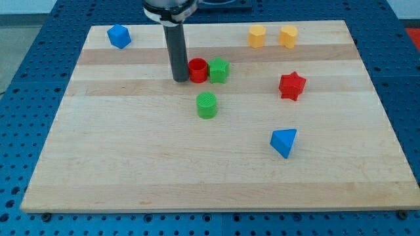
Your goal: Move the red circle towards the top center
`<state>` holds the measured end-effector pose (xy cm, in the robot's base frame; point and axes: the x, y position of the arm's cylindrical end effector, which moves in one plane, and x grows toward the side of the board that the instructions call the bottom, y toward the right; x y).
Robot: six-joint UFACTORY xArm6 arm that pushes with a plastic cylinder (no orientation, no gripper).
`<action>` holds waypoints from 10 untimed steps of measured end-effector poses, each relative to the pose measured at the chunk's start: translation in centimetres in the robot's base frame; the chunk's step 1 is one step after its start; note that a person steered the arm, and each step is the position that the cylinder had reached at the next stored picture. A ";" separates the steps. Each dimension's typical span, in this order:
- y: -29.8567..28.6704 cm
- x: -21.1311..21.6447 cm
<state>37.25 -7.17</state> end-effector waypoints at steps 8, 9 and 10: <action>2.8 -7.6; 0.8 -7.4; 0.2 -8.4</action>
<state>28.84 -6.94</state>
